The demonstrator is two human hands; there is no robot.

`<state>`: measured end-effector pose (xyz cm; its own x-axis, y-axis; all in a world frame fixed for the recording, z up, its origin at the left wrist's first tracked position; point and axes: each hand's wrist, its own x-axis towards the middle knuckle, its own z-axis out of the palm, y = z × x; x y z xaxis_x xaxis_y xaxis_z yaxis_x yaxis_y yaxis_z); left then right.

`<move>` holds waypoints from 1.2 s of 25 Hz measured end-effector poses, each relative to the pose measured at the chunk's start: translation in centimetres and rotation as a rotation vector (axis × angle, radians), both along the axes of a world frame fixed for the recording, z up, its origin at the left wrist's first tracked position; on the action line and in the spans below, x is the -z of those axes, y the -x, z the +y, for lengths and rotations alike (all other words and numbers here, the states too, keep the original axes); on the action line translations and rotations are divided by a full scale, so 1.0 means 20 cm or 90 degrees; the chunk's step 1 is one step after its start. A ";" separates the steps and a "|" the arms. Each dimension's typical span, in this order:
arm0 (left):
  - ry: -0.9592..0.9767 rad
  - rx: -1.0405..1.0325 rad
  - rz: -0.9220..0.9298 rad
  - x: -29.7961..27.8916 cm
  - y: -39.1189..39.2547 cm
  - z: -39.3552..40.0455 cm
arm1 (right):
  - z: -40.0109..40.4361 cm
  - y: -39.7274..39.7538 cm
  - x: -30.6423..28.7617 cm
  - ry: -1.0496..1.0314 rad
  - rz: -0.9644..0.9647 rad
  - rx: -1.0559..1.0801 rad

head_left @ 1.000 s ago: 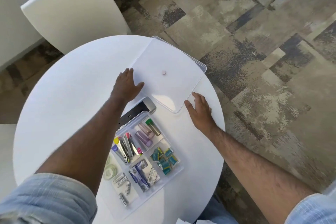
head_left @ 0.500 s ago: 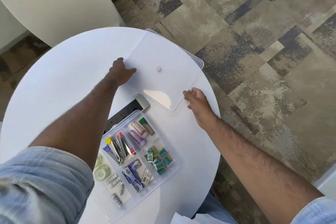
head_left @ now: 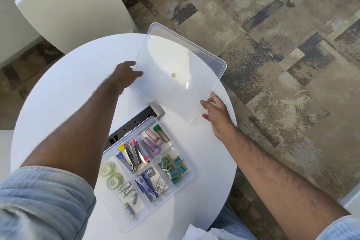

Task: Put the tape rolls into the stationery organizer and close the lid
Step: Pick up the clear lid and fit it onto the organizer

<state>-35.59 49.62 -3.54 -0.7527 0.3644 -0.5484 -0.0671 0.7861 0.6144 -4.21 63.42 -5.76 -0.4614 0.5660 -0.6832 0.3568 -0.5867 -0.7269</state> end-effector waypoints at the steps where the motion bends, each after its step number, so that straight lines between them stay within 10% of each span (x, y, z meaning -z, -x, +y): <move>1: -0.028 -0.005 0.016 -0.04 -0.01 -0.02 | -0.01 -0.01 -0.02 -0.012 0.002 0.013; 16: -0.317 -0.199 -0.008 -0.63 -0.41 -0.72 | -0.31 -0.11 -0.50 -0.151 0.135 0.011; 30: -0.531 -0.344 -0.103 -0.73 -0.90 -1.58 | -0.62 -0.17 -0.61 -0.012 0.223 -0.111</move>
<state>-17.61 18.10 11.00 -0.8695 0.3106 -0.3839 -0.4188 -0.0517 0.9066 -0.89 51.11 6.50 -0.7549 0.4694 -0.4580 0.1782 -0.5252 -0.8321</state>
